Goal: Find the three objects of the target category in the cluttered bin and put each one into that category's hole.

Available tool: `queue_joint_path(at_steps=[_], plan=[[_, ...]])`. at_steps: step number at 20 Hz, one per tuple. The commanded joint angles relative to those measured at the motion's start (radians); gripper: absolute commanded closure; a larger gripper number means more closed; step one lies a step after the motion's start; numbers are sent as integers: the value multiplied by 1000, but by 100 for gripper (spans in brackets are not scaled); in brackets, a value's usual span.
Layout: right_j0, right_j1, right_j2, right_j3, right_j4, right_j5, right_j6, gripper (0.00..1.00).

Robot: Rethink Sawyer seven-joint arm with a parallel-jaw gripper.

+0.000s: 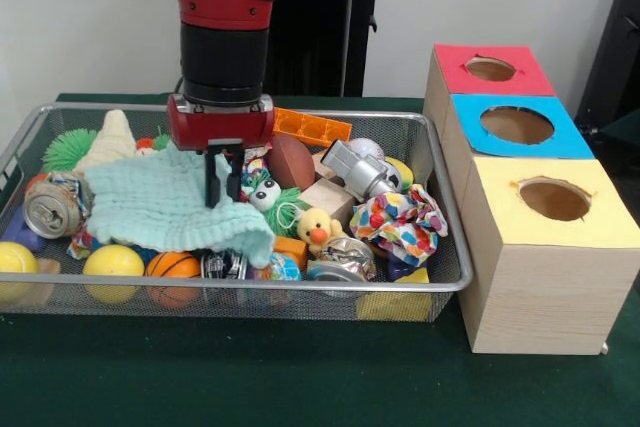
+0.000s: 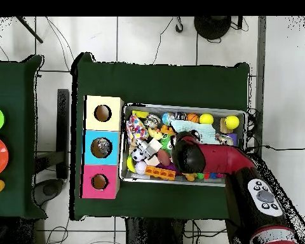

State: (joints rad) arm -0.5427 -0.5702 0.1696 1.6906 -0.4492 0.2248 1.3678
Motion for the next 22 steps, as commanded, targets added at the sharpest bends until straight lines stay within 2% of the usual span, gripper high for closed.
queue_joint_path(at_steps=[1, 7, 14, 22], plan=[[5, 26, 66, -36, -98, -32, 8, 100], [35, -5, 53, -14, -64, -14, 57, 100], [43, -102, 84, 53, 4, 67, 75, 100], [86, -188, 86, 92, 91, 142, 113, 100]])
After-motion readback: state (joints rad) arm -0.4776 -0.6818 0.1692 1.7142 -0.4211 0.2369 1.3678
